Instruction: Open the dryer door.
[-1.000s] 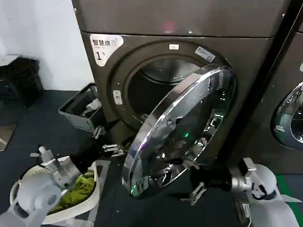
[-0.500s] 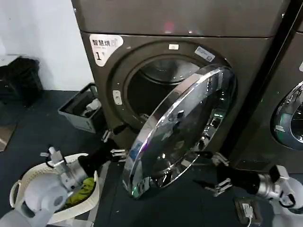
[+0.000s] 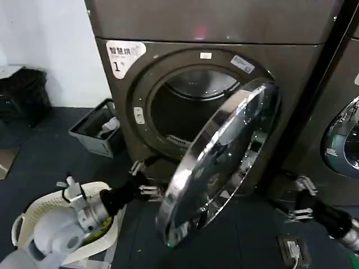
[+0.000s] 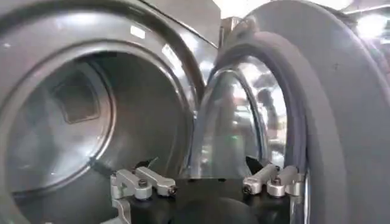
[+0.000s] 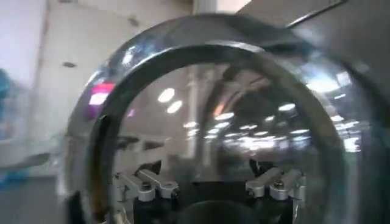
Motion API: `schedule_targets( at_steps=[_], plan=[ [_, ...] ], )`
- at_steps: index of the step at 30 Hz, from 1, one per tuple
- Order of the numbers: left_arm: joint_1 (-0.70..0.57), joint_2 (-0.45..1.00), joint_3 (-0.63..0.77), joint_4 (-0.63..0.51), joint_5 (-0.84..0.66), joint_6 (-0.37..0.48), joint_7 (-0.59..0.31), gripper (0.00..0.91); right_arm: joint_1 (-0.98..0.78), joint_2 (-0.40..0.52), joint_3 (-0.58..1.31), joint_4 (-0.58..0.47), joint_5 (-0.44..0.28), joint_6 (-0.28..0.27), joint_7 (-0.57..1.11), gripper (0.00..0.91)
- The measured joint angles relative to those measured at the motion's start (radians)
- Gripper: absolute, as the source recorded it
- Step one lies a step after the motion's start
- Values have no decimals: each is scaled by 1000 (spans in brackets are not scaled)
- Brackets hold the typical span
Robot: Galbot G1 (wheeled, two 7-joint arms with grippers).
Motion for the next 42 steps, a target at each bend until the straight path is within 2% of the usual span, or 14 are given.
schedule_targets(
  at_steps=[4, 10, 16, 22, 25, 29, 32, 42],
  plan=[
    [-4, 8, 26, -8, 3, 0, 1, 907, -7, 17, 90, 3, 27, 39, 91, 907],
    [-16, 29, 71, -16, 10, -6, 10, 907, -31, 41, 242, 11, 134, 76, 268, 907],
    [-37, 27, 122, -12, 22, -17, 10, 907, -61, 48, 354, 14, 184, 150, 449, 907],
    [-66, 37, 181, -10, 28, -22, 5, 907, -94, 30, 453, 35, 223, 148, 665, 907],
    [-89, 50, 220, -8, 30, -24, 2, 907, -112, 19, 504, 35, 268, 116, 759, 907],
    [-128, 63, 284, -4, 30, -25, -3, 907, -126, 4, 567, 31, 285, 97, 835, 907],
    [-162, 73, 334, 4, 29, -26, -5, 907, -140, -20, 621, 12, 270, 57, 896, 907],
    [-285, 72, 506, 39, -2, -42, -17, 907, -202, -111, 773, -88, 96, 9, 1042, 907]
  ],
)
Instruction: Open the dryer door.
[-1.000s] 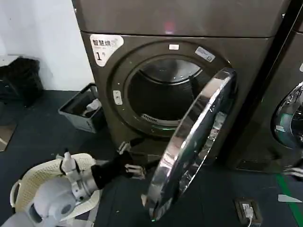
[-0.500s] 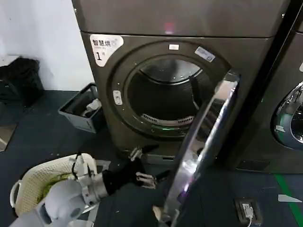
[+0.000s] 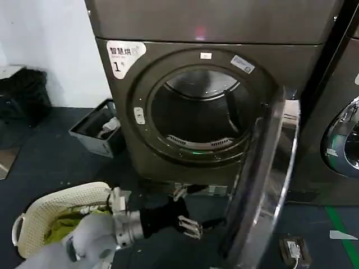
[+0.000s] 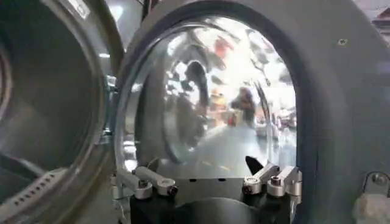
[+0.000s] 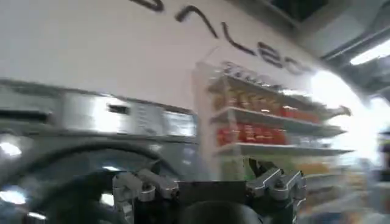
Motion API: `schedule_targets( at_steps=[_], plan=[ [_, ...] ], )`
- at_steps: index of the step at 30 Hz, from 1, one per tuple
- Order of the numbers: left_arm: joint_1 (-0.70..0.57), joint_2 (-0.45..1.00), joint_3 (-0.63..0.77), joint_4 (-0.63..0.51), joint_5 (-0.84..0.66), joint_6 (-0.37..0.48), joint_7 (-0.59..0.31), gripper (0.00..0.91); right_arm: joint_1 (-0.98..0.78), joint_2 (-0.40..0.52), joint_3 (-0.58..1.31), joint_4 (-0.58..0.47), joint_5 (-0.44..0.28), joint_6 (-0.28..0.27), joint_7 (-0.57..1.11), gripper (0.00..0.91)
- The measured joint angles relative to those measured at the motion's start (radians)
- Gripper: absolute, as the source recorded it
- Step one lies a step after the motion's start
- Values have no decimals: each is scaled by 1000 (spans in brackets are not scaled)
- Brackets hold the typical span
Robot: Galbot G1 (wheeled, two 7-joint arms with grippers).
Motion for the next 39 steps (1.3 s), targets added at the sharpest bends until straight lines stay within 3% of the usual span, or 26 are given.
schedule_targets(
  at_steps=[12, 24, 29, 39],
  plan=[
    [-168, -13, 191, 50, -9, -29, 7, 907, -54, -66, 144, -86, -50, -11, 61, 907],
    [-364, -83, 395, 126, -50, -66, 7, 907, -79, -90, 204, -102, -66, -24, 94, 907],
    [-453, -124, 479, 166, -60, -70, 7, 907, -90, -104, 229, -106, -69, -55, 127, 907],
    [-592, -202, 580, 237, -86, -79, 0, 907, -113, -112, 288, -132, -178, -88, 137, 907]
  ],
)
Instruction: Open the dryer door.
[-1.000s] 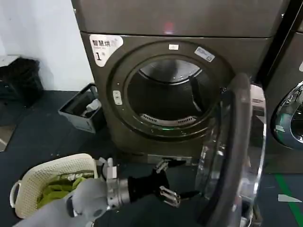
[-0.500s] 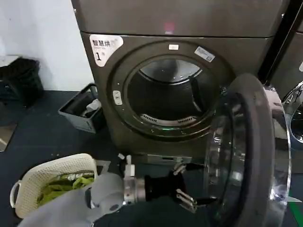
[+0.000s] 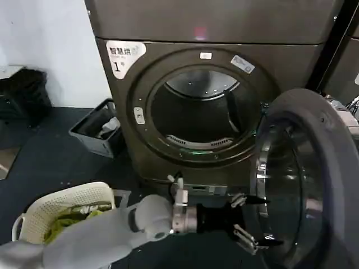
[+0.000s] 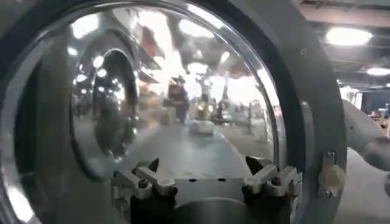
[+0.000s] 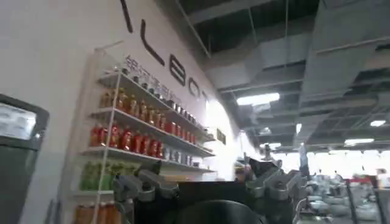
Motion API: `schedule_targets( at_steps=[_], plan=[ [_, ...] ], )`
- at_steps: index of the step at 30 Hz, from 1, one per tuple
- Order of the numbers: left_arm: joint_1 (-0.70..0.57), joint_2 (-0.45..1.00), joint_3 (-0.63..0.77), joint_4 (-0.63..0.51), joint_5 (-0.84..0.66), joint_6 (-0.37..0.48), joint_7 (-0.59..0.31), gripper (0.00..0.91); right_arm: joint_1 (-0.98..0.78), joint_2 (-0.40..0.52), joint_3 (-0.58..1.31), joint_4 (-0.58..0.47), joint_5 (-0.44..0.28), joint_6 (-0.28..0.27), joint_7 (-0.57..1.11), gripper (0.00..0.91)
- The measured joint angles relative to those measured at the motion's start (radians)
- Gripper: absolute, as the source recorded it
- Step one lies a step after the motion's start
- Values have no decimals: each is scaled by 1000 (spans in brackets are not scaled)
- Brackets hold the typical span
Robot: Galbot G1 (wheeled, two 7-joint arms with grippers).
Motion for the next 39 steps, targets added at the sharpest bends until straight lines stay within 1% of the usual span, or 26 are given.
schedule_targets(
  at_steps=[4, 9, 14, 19, 22, 30, 39],
  plan=[
    [-44, -36, 25, 37, -7, -3, -4, 907, 0, 0, 25, -10, -60, -27, 4, 907],
    [-89, -84, 56, 87, -7, -6, -6, 907, -6, -1, 56, -18, -129, -44, 7, 907],
    [-121, -131, 73, 142, 0, -7, -11, 907, -14, -11, 90, -22, -154, -55, 7, 907],
    [-133, -179, 73, 190, 18, -7, -18, 907, -14, -14, 106, -30, -157, -54, 5, 907],
    [-145, -214, 78, 223, 23, -9, -19, 907, -12, -21, 111, -39, -185, -34, -3, 907],
    [-178, -286, 92, 300, 24, -19, -22, 907, 14, -16, 106, -34, -243, -32, 1, 907],
    [-215, -343, 111, 372, 22, -30, -26, 907, 3, -18, 134, -14, -242, -42, 4, 907]
  ],
)
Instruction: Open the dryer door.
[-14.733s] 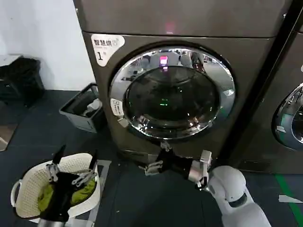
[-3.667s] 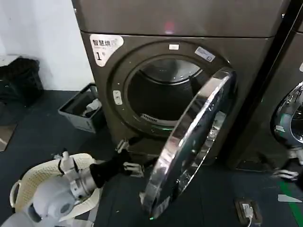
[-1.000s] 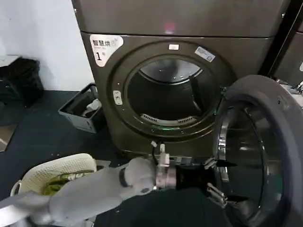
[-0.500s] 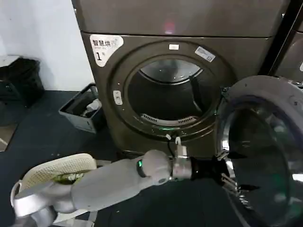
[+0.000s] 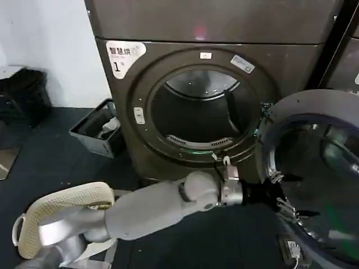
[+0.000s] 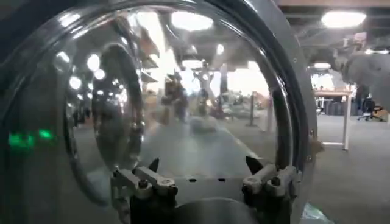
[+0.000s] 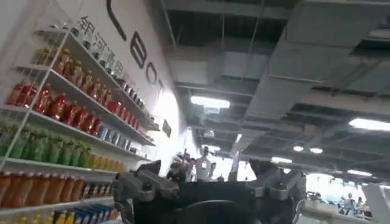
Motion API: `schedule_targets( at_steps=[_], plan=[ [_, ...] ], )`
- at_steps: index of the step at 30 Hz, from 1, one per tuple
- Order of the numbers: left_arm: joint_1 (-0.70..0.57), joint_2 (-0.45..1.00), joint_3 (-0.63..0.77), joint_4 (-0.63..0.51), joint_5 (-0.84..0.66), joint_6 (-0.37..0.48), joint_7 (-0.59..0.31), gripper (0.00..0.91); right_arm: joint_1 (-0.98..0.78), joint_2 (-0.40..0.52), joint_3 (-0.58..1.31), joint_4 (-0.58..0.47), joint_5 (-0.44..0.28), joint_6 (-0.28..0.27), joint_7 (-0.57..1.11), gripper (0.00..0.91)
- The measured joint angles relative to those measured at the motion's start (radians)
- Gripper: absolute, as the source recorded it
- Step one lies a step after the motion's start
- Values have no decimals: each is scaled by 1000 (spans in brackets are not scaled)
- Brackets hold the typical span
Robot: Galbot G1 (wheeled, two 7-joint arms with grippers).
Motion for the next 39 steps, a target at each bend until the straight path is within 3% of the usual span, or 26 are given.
schedule_targets(
  at_steps=[39],
  plan=[
    [-63, -201, 4, 264, 46, -44, -32, 907, -18, -7, 56, -1, -24, -7, 4, 907]
  ],
)
